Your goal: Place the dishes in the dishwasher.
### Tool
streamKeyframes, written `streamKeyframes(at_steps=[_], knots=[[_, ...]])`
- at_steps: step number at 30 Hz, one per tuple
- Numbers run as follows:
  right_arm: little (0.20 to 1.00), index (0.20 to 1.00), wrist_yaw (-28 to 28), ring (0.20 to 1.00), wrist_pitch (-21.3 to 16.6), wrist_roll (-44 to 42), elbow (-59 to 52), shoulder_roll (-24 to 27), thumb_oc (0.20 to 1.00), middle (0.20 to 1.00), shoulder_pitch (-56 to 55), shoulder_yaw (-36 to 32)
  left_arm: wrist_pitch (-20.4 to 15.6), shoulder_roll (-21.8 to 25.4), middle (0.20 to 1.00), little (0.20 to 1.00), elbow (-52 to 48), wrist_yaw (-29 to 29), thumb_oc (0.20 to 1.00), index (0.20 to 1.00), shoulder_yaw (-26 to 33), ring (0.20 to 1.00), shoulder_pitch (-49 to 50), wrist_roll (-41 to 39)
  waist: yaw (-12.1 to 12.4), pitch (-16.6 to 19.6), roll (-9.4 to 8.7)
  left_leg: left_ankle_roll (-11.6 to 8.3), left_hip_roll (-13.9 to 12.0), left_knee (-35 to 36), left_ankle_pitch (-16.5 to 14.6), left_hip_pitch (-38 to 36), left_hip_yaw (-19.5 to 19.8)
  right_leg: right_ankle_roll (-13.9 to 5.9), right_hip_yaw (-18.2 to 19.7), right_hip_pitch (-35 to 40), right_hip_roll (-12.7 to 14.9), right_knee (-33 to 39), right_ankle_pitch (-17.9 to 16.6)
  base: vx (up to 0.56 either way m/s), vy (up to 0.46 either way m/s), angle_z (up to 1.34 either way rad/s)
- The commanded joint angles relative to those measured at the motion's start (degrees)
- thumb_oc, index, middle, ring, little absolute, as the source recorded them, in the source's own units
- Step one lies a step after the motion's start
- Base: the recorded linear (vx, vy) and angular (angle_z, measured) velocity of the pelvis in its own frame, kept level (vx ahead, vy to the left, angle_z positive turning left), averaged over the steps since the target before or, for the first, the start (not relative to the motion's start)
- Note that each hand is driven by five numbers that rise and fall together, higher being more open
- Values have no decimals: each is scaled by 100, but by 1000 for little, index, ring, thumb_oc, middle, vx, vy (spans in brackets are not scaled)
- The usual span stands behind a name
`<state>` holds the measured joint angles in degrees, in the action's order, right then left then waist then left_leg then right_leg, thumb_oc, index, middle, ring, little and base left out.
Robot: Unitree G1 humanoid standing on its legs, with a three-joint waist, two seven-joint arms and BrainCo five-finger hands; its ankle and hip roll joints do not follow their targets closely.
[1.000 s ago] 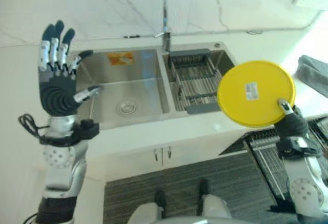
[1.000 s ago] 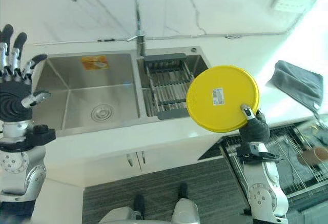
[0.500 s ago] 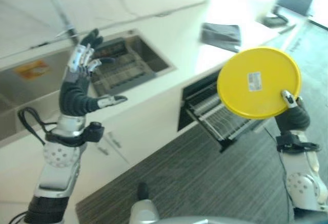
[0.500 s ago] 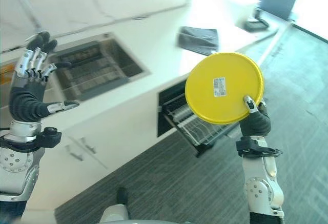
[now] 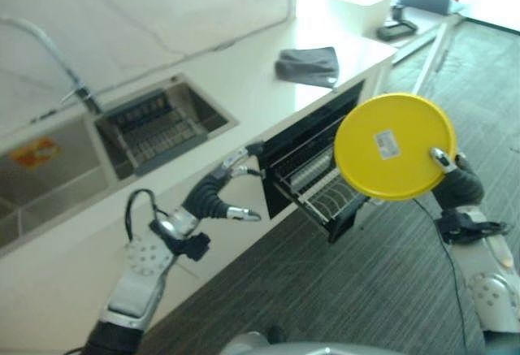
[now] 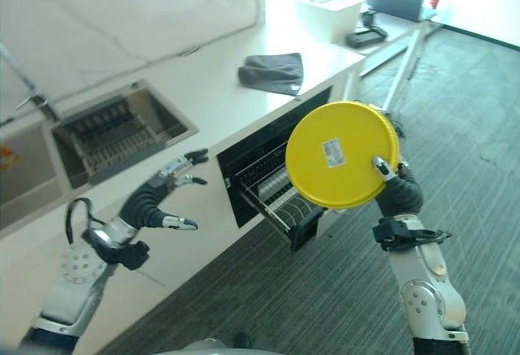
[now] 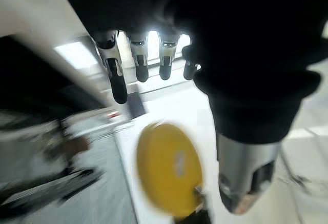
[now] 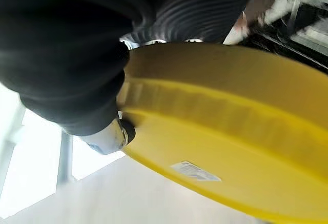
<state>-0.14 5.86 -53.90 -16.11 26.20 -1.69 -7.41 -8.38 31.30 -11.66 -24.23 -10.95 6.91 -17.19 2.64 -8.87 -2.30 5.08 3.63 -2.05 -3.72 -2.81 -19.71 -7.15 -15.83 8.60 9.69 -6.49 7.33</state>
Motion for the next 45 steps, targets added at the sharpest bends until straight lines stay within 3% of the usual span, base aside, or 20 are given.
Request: streamKeyframes(at_steps=[1, 4, 7, 9, 10, 11, 13, 16, 20, 25, 26, 28, 29, 31, 32, 34, 35, 37, 40, 45], knots=[[200, 200, 247, 200, -469, -164, -118, 189, 200, 200, 633, -608, 897, 122, 1000, 1000, -255, -530, 1000, 1000, 63, 1000, -54, -654, -121, -95, 49, -509, -421, -50, -161, -141, 571, -27, -84, -147, -450, -78, -246, 220, 228, 1], [200, 200, 374, 200, -503, -341, -129, 322, 200, 200, 643, -706, 1305, 246, 1000, 1000, 143, -1015, 1000, 1000, -303, 1000, 101, -651, -204, -139, 68, -417, -472, 170, -133, -289, 621, -152, -137, -520, -380, -958, -378, 180, 221, 3], [200, 200, 492, 200, -497, -328, -66, 352, 200, 200, 767, -670, 1967, 262, 1000, 1000, 417, -1540, 1000, 1000, -635, 1000, 64, -624, -222, -181, 141, -334, -515, 272, -157, -340, 575, -188, -280, -787, -252, -1705, -477, 121, 197, 3], [200, 200, 604, 200, -480, -363, 69, 527, 200, 200, 986, -494, 2841, 285, 1000, 1000, 874, -2027, 1000, 1000, -1037, 1000, -55, -507, -225, -195, 176, -275, -561, 187, -243, -330, 518, -171, -326, -971, -69, -2163, -552, 158, 155, -11], [200, 200, 615, 200, -482, -360, 85, 534, 200, 200, 1009, -483, 2893, 283, 1000, 1000, 908, -2051, 1000, 1000, -1065, 1000, -77, -485, -216, -195, 173, -277, -561, 168, -254, -321, 516, -166, -345, -964, -26, -2118, -559, 134, -23, -15], [200, 200, 658, 200, -536, -389, 176, 600, 200, 200, 1116, -385, 3175, 348, 1000, 1000, 1062, -2150, 1000, 1000, -1209, 1000, -188, -357, -150, -194, 138, -328, -570, 37, -311, -284, 523, -163, -479, -872, 267, -1691, -633, 105, -97, -15], [200, 200, 617, 200, -588, -365, 211, 611, 200, 200, 1178, -302, 3568, 281, 1000, 1000, 1188, -2327, 1000, 1000, -1192, 1000, -224, -452, -115, -206, 90, -395, -571, -76, -376, -301, 564, -206, -509, -788, 488, -1120, -798, 136, -162, -23], [200, 200, 508, 200, -596, -287, 215, 593, 200, 200, 1183, -217, 3900, 198, 1000, 1000, 1498, -2410, 1000, 1000, -1303, 1000, -151, -403, -209, -185, 38, -531, -629, -210, -472, -362, 738, -355, -55, -686, 646, -163, -1056, 184, -223, -10], [200, 200, 506, 200, -422, -320, 232, 661, 200, 200, 1236, -248, 3812, 71, 1000, 1000, 2444, -2255, 1000, 1000, -1383, 1000, 5, 412, -314, -110, -12, -715, -867, -286, -581, -408, 937, -626, 450, -673, 968, 645, -1633, 213, -401, 52], [200, 200, 608, 200, -292, 3, 33, 595, 200, 200, 1174, -366, 3309, -219, 1000, 1000, 4001, -1010, 1000, 1000, -1010, 1000, 125, 930, -276, -70, -67, -920, -1270, -482, -670, -290, 1271, -773, 737, -704, 1094, 1083, -1846, 173, -531, 34], [200, 200, 555, 200, -304, 480, -212, 585, 200, 200, 1111, -311, 3320, -523, 1000, 1000, 4721, -34, 1000, 1000, -545, 1000, 172, 111, -267, -62, -56, -1020, -1469, -342, -612, -380, 1364, -782, 778, -802, 1026, 1080, -1802, 190, -676, 0], [200, 200, 799, 200, -304, 668, -357, 593, 200, 200, 1088, -238, 2533, -1135, 1000, 1000, 6471, 517, 1000, 1000, 543, 1000, 176, -5, -230, -38, -31, -1204, -1805, -122, -371, -461, 1462, -771, 688, -868, 779, 928, -1417, 215, -850, 9], [200, 200, 858, 200, -251, 642, -404, 603, 200, 200, 1068, -201, 2468, -1276, 1000, 1000, 6913, 688, 1000, 1000, 853, 1000, 227, -266, -249, -27, -21, -1280, -1914, -28, -249, -558, 1478, -701, 739, -924, 608, 842, -1273, 189, -765, 15], [200, 200, 917, 200, -272, 761, -390, 619, 200, 200, 1076, -82, 2306, -1425, 1000, 1000, 7369, 818, 1000, 1000, 1211, 1000, 279, -571, -270, -15, -1, -1386, -2032, 121, -33, -661, 1386, -545, 745, -932, 426, 813, -1158, 112, -462, -3], [200, 200, 1051, 200, -321, 810, -323, 579, 200, 200, 1009, -52, 2097, -1608, 1000, 1000, 7811, 797, 1000, 1000, 1482, 1000, 360, -849, -236, -8, -3, -1434, -2157, -120, 486, -384, 1176, -342, 577, -706, 199, 984, -1093, 101, -485, -1], [200, 200, 1044, 200, -443, 1011, -338, 578, 200, 200, 830, -192, 1784, -1698, 1000, 1000, 8158, 834, 1000, 1000, 1552, 1000, 424, -750, -232, -8, -37, -1438, -2233, -468, 680, 27, 757, -205, 196, -495, 106, 1137, -1002, 100, -525, 94], [200, 200, 1014, 200, -497, 1129, -329, 646, 200, 200, 708, -291, 1759, -1746, 1000, 1000, 8173, 867, 1000, 1000, 1573, 1000, 449, -814, -200, -41, -24, -1438, -2095, -660, 570, 202, 667, -140, -76, -390, 76, 1133, -924, 75, -331, 166], [200, 200, 966, 200, -528, 1654, -311, 636, 200, 200, 710, -300, 1807, -1823, 1000, 1000, 8289, 764, 1000, 1000, 1729, 1000, 520, -1264, -151, -22, 89, -1425, -1848, -138, 533, 219, 645, -115, -224, -363, 5, 1125, -830, 121, -77, 130], [200, 200, 961, 200, -580, 2244, -423, 629, 200, 200, 629, -349, 1691, -1902, 1000, 1000, 8620, 701, 1000, 1000, 1692, 1000, 458, -1289, -188, 28, 222, -1584, -2029, 575, 950, 175, 486, -67, -325, -230, -69, 1149, -667, 110, 131, 66], [200, 200, 880, 200, -639, 2542, -495, 718, 200, 200, 569, -361, 1734, -1952, 1000, 1000, 8791, 664, 1000, 1000, 1792, 1000, 311, -1370, -265, 86, 243, -1589, -2024, 658, 906, 156, 510, -185, -291, -40, 117, 1100, -561, 142, 347, 19]])
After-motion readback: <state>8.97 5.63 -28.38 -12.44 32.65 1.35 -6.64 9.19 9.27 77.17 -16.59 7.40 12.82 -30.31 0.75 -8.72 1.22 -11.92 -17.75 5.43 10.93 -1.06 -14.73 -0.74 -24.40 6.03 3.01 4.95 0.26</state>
